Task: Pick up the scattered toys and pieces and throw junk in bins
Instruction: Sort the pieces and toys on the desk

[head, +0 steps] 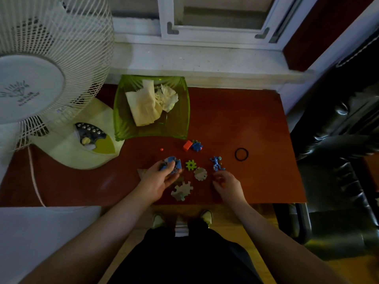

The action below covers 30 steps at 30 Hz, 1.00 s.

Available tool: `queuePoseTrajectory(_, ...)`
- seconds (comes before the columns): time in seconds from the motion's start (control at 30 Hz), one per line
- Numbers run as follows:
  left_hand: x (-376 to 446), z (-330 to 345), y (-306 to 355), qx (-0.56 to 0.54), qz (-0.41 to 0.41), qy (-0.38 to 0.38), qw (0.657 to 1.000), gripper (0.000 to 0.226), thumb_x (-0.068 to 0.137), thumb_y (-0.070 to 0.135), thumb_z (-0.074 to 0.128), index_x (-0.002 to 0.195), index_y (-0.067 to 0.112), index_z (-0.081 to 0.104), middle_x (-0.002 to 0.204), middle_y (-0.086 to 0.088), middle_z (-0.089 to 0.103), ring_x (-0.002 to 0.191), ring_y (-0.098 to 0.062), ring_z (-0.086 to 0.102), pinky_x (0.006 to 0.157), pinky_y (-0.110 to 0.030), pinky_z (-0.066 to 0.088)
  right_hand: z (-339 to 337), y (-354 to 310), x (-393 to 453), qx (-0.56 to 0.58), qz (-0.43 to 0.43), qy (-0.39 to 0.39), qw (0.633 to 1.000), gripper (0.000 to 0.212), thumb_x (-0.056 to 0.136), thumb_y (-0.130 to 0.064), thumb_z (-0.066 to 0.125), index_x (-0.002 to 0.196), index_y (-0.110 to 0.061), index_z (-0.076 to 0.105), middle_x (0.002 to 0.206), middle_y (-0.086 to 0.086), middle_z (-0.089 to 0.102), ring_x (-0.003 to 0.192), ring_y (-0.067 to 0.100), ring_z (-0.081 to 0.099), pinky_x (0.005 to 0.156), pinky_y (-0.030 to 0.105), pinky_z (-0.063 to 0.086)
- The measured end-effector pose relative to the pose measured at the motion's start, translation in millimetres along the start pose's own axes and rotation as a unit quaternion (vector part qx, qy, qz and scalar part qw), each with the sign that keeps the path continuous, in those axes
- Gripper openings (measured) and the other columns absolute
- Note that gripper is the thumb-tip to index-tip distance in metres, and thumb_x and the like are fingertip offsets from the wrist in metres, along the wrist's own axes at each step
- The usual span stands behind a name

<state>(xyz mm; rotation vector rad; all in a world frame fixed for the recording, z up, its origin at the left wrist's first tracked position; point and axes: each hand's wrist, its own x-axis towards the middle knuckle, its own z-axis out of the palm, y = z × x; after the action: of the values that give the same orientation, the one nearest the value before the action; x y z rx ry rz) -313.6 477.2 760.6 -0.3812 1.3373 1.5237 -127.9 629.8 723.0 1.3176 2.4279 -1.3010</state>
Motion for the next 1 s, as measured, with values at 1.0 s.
queuePoseTrajectory(1.0, -42, -35, -41, 0.368, 0.033, -0.006, 0.929, 0.012, 0.097, 0.025, 0.055, 0.106, 0.021, 0.061, 0.082, -0.005, 0.062, 0.067, -0.018, 0.056, 0.062, -0.031, 0.044, 19, -40, -1, 0.055, 0.027, -0.121, 0.991, 0.019, 0.099, -0.026, 0.044, 0.108, -0.027, 0.061, 0.071, -0.001, 0.059, 0.045, 0.011, 0.042, 0.041, 0.024, 0.031)
